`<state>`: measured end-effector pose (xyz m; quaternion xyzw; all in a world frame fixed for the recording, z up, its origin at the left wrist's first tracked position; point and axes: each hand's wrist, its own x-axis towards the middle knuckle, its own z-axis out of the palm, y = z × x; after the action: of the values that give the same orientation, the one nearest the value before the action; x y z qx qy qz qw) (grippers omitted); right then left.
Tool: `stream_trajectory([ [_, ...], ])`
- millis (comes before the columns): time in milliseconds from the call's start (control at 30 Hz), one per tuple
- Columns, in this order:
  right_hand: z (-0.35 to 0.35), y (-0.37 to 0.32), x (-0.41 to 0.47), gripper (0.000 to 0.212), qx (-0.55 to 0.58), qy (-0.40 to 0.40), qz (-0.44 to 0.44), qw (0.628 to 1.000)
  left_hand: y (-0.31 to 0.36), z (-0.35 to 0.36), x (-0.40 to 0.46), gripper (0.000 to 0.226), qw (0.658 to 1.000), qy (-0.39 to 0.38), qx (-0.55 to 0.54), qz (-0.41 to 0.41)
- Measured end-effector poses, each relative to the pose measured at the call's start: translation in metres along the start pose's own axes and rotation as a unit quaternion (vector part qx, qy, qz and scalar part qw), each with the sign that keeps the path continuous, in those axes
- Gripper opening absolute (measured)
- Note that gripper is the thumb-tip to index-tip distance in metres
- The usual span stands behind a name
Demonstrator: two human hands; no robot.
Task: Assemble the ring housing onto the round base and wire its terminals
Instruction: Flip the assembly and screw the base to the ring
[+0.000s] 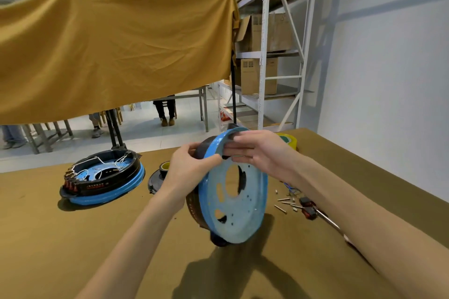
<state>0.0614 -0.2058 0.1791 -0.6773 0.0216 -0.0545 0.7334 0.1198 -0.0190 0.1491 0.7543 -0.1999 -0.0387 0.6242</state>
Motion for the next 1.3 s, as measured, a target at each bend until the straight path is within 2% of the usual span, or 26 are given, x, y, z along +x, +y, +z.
stream_trajectory([
  [100, 0.009, 0.003, 0.006, 0.024, -0.221, 0.014, -0.051, 0.974, -0.014, -0.007, -0.005, 0.022, 0.987, -0.041, -0.118, -0.099],
  [167, 0.010, 0.015, 0.010, 0.024, -0.346, 0.002, -0.067, 0.936, -0.024, -0.007, -0.013, 0.017, 0.974, -0.054, -0.165, -0.145],
  [200, 0.008, 0.024, 0.014, 0.030, -0.393, -0.007, -0.067, 0.917, -0.030, -0.007, -0.017, 0.016, 0.968, -0.055, -0.181, -0.166],
  [300, 0.010, 0.047, 0.019, 0.057, -0.464, -0.041, -0.043, 0.884, -0.050, -0.010, -0.023, 0.020, 0.948, -0.042, -0.224, -0.222],
  [367, 0.012, 0.061, 0.024, 0.058, -0.521, -0.040, -0.054, 0.851, -0.060, -0.014, -0.023, 0.021, 0.938, -0.052, -0.247, -0.239],
  [433, 0.016, 0.072, 0.026, 0.056, -0.598, -0.022, -0.081, 0.797, -0.068, -0.018, -0.022, 0.028, 0.931, -0.054, -0.263, -0.248],
  [500, 0.021, 0.081, 0.026, 0.059, -0.626, -0.020, -0.101, 0.773, -0.076, -0.022, -0.022, 0.037, 0.926, -0.054, -0.271, -0.259],
  [800, 0.036, 0.113, 0.009, 0.090, -0.644, -0.092, -0.076, 0.755, -0.100, -0.036, -0.020, 0.068, 0.932, -0.053, -0.254, -0.252],
  [967, 0.037, 0.114, 0.005, 0.088, -0.631, -0.123, -0.069, 0.763, -0.112, -0.040, -0.022, 0.061, 0.931, -0.076, -0.235, -0.267],
  [1133, 0.028, 0.123, -0.006, 0.086, -0.632, -0.147, -0.076, 0.757, -0.126, -0.032, -0.031, 0.058, 0.915, -0.139, -0.263, -0.272],
  [1300, 0.021, 0.132, -0.010, 0.077, -0.594, -0.146, -0.057, 0.789, -0.134, -0.033, -0.030, 0.068, 0.901, -0.118, -0.302, -0.290],
])
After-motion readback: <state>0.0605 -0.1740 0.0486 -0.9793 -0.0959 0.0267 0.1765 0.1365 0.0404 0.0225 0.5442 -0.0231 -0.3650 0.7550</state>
